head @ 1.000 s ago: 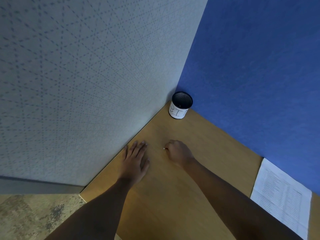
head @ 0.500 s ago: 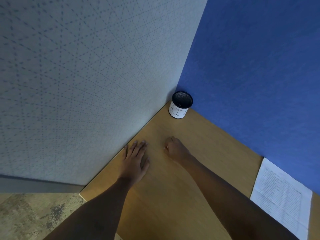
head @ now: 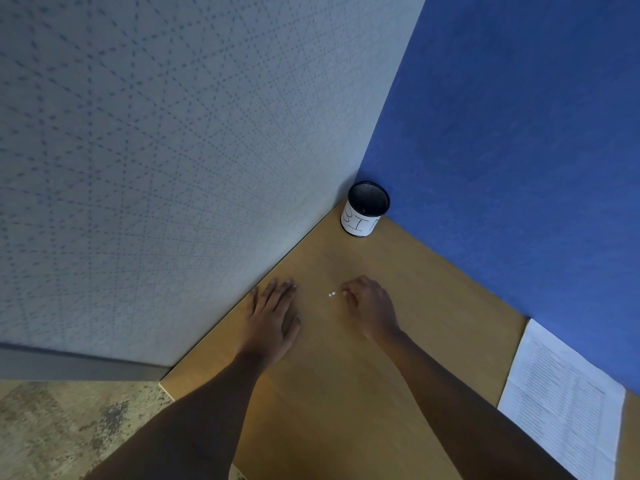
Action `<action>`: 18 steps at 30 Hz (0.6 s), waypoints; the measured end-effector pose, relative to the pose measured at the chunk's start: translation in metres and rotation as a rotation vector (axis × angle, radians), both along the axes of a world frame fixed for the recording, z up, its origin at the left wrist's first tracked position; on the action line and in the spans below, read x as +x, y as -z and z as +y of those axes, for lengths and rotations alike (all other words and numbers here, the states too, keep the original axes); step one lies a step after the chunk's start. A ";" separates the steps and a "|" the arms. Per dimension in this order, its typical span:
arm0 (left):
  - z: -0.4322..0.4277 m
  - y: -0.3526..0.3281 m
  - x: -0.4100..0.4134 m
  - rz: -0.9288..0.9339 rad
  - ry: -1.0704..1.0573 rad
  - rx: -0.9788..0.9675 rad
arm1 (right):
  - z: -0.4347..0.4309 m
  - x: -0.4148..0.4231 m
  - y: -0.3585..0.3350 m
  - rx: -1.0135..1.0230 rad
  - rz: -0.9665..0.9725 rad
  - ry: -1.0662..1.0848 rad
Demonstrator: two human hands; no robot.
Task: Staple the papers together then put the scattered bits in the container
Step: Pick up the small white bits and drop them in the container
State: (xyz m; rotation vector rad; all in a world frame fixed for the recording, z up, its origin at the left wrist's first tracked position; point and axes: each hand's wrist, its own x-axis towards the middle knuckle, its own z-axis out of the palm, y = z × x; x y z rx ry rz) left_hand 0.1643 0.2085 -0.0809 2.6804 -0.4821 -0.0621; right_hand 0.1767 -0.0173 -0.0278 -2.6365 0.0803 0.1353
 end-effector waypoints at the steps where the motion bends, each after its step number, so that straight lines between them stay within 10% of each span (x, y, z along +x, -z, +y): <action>1: 0.000 0.000 0.000 -0.002 0.000 0.002 | 0.003 -0.005 0.003 -0.074 -0.034 -0.017; 18: 0.001 -0.001 -0.001 -0.021 0.007 -0.002 | 0.028 -0.009 -0.001 -0.238 -0.032 0.071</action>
